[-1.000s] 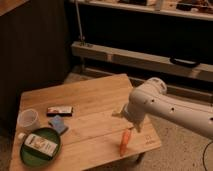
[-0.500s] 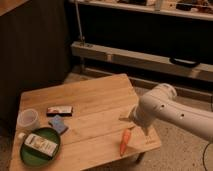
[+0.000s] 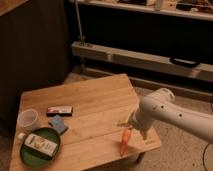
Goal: Place the pepper in the ceramic cup
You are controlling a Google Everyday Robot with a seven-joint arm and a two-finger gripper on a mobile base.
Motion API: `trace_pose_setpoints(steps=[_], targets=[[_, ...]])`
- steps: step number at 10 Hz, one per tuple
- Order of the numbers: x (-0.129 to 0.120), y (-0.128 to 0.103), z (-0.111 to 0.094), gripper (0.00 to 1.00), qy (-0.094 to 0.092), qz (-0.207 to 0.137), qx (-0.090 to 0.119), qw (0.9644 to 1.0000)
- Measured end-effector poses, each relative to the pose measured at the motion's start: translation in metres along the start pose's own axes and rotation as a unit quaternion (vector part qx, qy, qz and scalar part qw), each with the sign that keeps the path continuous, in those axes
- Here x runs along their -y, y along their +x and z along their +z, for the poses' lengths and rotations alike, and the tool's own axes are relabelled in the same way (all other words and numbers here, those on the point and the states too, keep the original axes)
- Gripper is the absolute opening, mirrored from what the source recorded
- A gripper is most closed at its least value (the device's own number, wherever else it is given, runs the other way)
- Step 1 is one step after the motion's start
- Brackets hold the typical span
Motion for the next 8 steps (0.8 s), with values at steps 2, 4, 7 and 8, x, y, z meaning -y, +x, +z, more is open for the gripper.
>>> trace_pose_setpoints(steps=[2,4,7,8], targets=[[0.003,-0.001,0.018,0.80,-0.007,-0.006,0.016,0.9998],[0.001,-0.003,0.035,0.80,-0.010,-0.004,0.027,0.9996],[0.007,-0.004,0.053,0.80,-0.010,0.002,0.040,0.9991],[0.014,-0.004,0.056,0.80,-0.012,0.000,0.042,0.9990]])
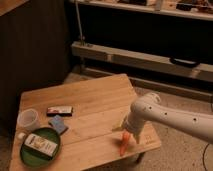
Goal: Place the pepper in the ceramic cup
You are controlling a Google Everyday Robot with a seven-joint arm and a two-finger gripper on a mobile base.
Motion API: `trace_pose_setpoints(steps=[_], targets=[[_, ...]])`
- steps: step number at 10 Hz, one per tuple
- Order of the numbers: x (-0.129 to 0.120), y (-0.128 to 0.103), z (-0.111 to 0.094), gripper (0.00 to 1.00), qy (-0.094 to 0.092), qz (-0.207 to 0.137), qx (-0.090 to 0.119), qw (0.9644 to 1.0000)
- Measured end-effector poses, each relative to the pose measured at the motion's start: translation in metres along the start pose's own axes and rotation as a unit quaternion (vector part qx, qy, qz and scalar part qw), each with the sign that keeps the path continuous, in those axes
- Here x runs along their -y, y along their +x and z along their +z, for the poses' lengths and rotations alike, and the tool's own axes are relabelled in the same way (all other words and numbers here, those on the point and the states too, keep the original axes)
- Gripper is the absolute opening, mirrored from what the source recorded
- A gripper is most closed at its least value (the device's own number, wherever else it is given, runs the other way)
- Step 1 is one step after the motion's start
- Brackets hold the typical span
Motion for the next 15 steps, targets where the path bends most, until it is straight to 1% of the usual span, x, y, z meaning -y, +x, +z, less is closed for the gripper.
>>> trace_pose_setpoints(steps=[1,2,3,5,7,9,11,12,13,14,15], targets=[[0.006,0.001,0.002,0.80,-0.001,-0.001,0.001,1.0000],[0.008,0.002,0.004,0.80,-0.006,0.000,0.001,1.0000],[0.006,0.003,0.007,0.80,-0.012,0.002,0.003,0.9999],[0.003,0.006,0.012,0.80,-0.013,0.007,0.005,0.9999],[0.001,0.009,0.017,0.80,-0.016,0.009,0.019,0.9997],[0.004,0.011,0.023,0.80,-0.024,0.006,0.026,0.9993],[0.006,0.013,0.029,0.80,-0.034,0.008,0.026,0.9991],[0.003,0.016,0.034,0.80,-0.041,0.016,0.022,0.9988],[0.001,0.017,0.036,0.80,-0.044,0.022,0.020,0.9986],[-0.001,0.020,0.037,0.80,-0.046,0.029,0.016,0.9984],[-0.005,0.023,0.038,0.80,-0.049,0.049,0.011,0.9975]])
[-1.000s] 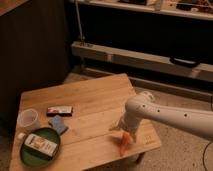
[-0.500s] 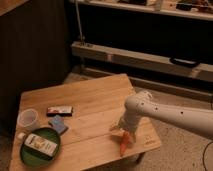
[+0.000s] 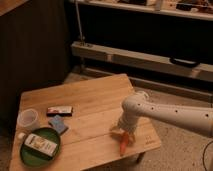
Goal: Place the pepper in the ceramic cup
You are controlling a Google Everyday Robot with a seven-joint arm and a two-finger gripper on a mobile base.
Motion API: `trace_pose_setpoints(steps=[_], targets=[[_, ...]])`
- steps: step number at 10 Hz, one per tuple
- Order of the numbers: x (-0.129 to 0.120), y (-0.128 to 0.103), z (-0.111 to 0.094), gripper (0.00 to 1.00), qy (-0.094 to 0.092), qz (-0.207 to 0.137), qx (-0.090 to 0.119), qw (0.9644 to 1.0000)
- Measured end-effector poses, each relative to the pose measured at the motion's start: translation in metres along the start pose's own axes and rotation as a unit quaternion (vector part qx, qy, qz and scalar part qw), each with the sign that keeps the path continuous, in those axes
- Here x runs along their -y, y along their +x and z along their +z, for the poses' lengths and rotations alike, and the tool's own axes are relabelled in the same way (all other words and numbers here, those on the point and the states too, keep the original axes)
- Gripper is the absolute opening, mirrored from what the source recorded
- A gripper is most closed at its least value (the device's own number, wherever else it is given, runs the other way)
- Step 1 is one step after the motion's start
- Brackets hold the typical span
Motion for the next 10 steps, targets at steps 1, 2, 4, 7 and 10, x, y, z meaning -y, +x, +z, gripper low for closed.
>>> trace_pose_setpoints(steps=[1,2,4,7,10], targets=[[-0.002,0.001,0.000,0.80,-0.001,0.010,-0.002,0.9999],[-0.004,0.003,0.001,0.80,-0.003,0.015,-0.004,0.9999],[-0.004,0.004,0.000,0.80,-0.005,0.025,-0.006,0.9997],[-0.004,0.002,0.004,0.76,-0.014,0.022,-0.002,0.9997],[-0.005,-0.001,0.010,0.57,-0.025,0.017,-0.001,0.9995]])
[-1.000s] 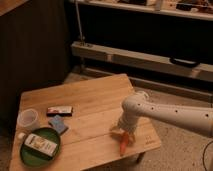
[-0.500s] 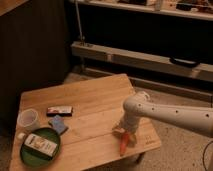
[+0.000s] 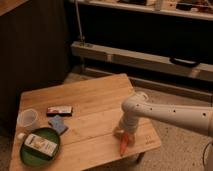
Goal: Place the pepper in the ceramic cup
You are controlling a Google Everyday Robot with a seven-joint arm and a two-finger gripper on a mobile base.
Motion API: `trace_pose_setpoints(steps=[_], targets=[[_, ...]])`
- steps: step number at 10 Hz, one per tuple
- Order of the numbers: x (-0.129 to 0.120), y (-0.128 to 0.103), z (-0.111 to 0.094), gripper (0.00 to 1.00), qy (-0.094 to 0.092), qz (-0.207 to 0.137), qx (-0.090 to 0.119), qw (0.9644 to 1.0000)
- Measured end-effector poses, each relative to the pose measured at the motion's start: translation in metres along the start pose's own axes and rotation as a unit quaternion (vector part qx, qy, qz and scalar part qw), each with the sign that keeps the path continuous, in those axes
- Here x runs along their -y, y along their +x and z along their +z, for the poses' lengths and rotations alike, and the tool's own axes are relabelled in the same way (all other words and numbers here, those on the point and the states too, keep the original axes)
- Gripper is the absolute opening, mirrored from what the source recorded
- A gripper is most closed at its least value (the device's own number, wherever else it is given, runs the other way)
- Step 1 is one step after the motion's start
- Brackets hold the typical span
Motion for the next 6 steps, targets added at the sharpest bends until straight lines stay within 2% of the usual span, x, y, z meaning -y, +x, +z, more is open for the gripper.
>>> trace_pose_setpoints(steps=[6], targets=[[-0.0012,-0.0019,0.0080,0.57,-0.021,-0.005,0.001,0.9998]])
